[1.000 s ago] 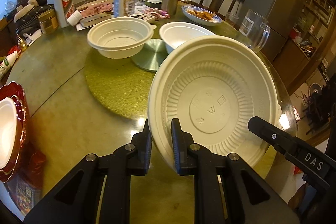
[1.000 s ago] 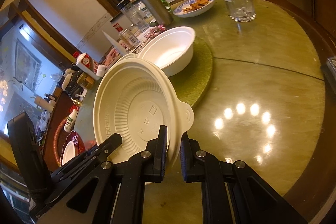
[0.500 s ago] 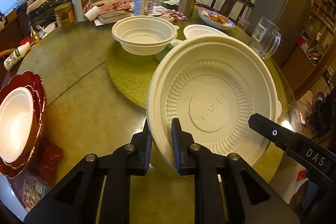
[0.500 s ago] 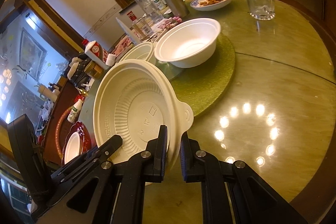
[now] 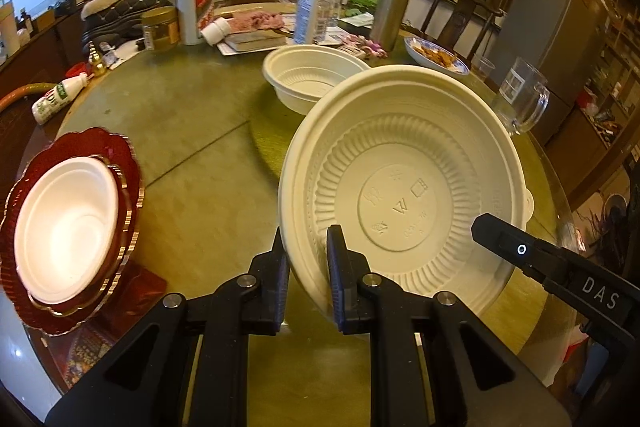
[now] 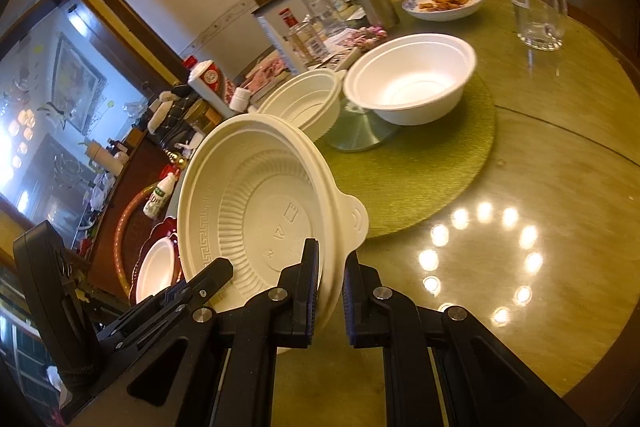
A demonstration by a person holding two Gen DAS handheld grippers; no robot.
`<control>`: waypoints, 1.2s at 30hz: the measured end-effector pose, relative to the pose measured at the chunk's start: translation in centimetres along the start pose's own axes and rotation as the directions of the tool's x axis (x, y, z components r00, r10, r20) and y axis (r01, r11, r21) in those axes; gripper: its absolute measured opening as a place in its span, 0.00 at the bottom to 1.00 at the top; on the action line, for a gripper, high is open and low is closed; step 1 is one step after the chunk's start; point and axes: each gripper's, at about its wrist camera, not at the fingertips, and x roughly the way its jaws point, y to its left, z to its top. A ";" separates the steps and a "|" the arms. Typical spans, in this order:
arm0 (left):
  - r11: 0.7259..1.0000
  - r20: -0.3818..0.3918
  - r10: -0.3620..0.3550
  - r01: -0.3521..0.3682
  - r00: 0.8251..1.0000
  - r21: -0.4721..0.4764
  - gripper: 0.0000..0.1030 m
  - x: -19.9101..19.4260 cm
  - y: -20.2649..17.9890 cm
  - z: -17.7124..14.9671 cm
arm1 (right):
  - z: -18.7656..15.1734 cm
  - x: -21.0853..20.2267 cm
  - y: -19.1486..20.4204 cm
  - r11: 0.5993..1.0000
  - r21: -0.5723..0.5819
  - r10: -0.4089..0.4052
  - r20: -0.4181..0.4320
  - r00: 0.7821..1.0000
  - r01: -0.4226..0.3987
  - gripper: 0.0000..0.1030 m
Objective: Organize plates and bowls
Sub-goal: 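Lift the cream plastic bowl and carry it toward the red plate stack, then lower the cream plastic bowl into the white foam bowl on the plates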
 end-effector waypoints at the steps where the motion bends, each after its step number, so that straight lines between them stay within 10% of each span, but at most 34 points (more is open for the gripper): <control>1: 1.000 0.004 0.004 -0.004 1.000 -0.005 0.15 -0.2 0.3 0.0 | 0.1 0.1 0.4 1.000 -0.007 0.006 -0.002 1.000 -0.006 0.10; 36: 0.965 0.083 0.182 -0.162 0.980 -0.207 0.15 -5.1 13.0 0.0 | -0.9 6.0 13.9 0.961 -0.205 0.163 -0.116 0.980 -0.184 0.10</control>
